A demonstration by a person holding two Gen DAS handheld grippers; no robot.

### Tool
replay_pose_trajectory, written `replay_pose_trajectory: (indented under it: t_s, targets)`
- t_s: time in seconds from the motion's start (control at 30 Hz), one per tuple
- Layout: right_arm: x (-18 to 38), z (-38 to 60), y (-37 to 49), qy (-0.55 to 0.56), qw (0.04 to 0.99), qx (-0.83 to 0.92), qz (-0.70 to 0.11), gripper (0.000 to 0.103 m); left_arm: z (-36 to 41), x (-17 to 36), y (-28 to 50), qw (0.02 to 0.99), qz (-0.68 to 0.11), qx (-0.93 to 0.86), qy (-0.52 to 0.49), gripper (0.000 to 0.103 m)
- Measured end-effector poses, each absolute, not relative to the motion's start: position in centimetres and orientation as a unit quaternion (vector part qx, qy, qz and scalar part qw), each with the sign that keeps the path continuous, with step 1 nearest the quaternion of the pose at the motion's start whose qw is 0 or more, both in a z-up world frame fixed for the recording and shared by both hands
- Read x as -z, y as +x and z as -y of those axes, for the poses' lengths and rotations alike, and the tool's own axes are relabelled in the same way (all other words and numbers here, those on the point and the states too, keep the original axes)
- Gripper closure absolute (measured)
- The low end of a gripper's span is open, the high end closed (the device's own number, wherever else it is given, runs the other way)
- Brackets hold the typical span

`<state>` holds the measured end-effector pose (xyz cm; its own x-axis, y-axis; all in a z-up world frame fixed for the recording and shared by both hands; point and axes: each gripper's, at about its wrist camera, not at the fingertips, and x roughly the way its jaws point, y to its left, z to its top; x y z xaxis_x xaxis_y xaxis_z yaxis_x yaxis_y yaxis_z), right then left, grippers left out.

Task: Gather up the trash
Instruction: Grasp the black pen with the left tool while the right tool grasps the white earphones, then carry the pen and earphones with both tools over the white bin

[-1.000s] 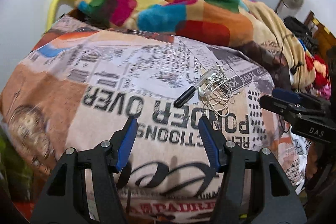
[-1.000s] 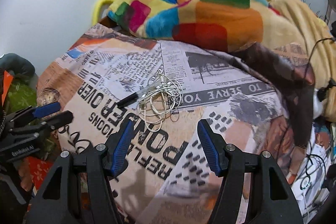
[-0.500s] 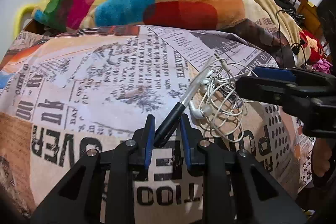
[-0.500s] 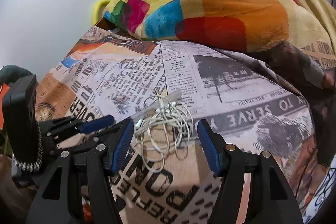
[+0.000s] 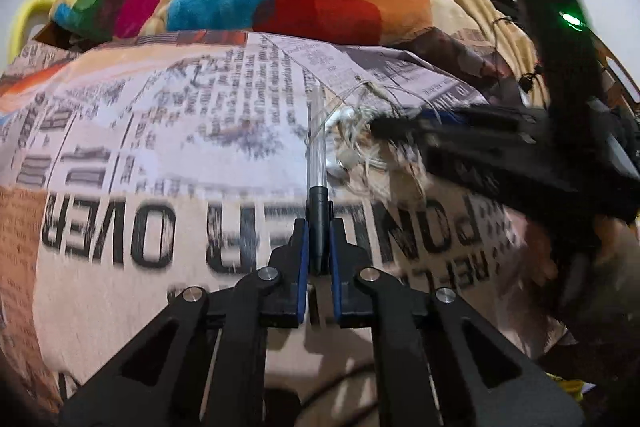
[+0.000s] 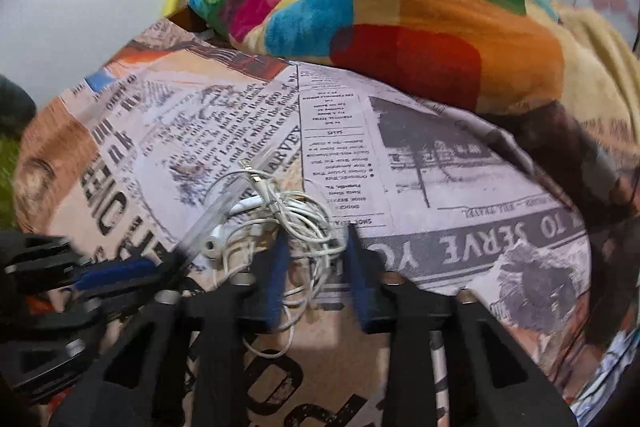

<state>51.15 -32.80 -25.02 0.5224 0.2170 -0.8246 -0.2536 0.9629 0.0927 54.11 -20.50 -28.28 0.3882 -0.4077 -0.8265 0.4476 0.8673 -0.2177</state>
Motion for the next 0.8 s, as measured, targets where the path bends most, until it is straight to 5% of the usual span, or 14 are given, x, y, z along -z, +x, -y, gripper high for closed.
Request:
replay_pose_trajectory:
  t_s: [0.37, 0.8]
  targets:
    - [25.0, 33.1, 51.3, -0.001, 0.875, -0.106, -0.473, 0.094, 16.3, 27.5, 49.0, 0.841, -0.5, 0.207, 0.016, 0.095]
    - [22.0, 34.4, 47.6, 0.04, 0.874, -0.139, -0.464, 0.094, 16.1, 28.3, 51.7, 0.839, -0.523, 0.151, 0.019, 0.091]
